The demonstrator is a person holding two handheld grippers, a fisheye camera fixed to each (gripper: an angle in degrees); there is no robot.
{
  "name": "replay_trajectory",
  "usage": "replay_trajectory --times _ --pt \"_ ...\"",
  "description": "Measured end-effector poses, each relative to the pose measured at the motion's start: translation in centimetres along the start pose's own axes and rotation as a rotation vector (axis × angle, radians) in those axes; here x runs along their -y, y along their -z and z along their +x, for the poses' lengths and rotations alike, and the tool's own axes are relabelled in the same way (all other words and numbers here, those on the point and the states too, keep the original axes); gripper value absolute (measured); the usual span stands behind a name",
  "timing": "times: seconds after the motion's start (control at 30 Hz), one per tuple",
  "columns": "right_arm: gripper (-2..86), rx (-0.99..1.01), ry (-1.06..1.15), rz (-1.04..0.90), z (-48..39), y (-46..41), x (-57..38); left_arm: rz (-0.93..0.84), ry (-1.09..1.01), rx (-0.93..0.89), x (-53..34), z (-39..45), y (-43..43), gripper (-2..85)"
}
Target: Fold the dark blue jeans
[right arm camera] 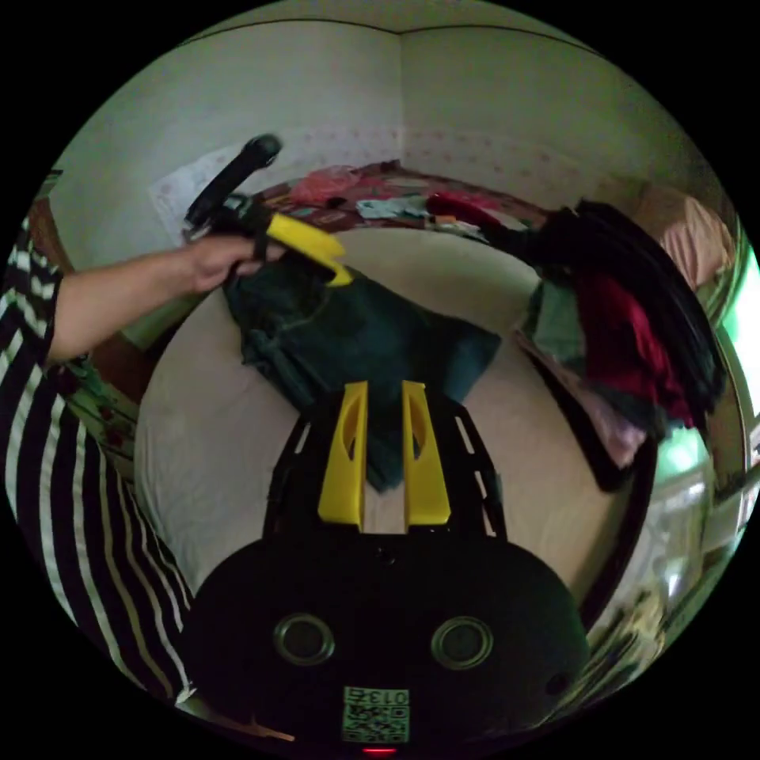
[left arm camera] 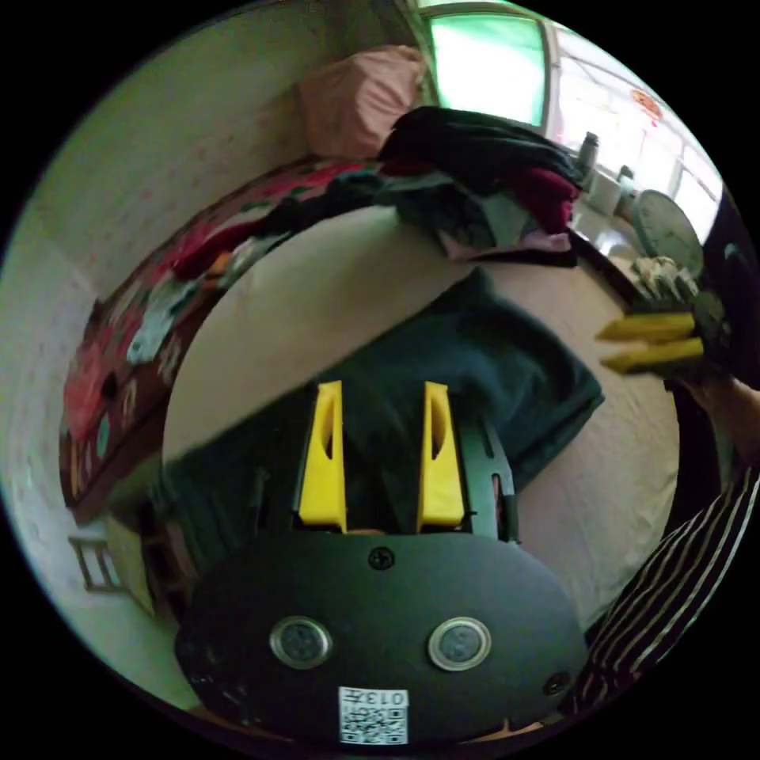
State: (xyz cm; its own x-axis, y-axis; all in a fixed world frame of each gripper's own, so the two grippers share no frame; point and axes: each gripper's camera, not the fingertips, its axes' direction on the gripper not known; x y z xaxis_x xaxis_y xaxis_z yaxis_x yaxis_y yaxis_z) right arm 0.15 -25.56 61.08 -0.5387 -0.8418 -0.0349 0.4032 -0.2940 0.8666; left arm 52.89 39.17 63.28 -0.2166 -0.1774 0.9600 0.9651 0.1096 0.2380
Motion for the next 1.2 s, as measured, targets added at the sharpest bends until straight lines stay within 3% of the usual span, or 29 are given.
replay_trajectory --times 0.1,0.2,0.43,0.6,0.7,0.87,0.97,1.07,1.2 --pt "6.2 0.135 0.105 0.018 -2.3 -2.2 6.8 -0.053 0.172 -0.094 -7.4 -3.0 -0.1 14.7" --pt "6.4 0.277 0.232 -0.101 -6.8 -6.0 11.3 -0.067 0.252 -0.151 -11.5 -4.4 -0.6 14.3" --pt "4.9 0.173 0.412 -0.285 -15.0 -15.0 12.5 -0.097 0.218 -0.298 -14.9 -5.8 -2.7 11.5" --pt "2.2 0.296 0.258 -0.182 -13.6 -10.5 15.7 -0.05 0.157 -0.21 -16.9 -6.1 -0.3 9.3" --pt "1.9 0.325 0.296 -0.107 -14.2 -7.7 16.2 0.026 0.228 -0.267 -18.7 -7.7 1.9 11.3" --pt "2.7 0.275 0.472 -0.285 -19.2 -12.9 15.0 0.071 0.308 -0.342 -20.1 -9.7 2.2 12.5" --pt "4.1 0.25 0.523 -0.32 -20.3 -13.9 15.8 -0.02 0.262 -0.299 -19.7 -9.3 0.9 12.5" --pt "6.5 0.381 0.521 -0.322 -19.3 -10.5 19.4 -0.081 0.211 -0.315 -19.1 -8.3 -0.6 12.4" --pt "7.0 0.249 0.383 -0.227 -14.5 -8.8 25.8 -0.081 0.234 -0.299 -18.5 -8.2 -0.9 12.5"
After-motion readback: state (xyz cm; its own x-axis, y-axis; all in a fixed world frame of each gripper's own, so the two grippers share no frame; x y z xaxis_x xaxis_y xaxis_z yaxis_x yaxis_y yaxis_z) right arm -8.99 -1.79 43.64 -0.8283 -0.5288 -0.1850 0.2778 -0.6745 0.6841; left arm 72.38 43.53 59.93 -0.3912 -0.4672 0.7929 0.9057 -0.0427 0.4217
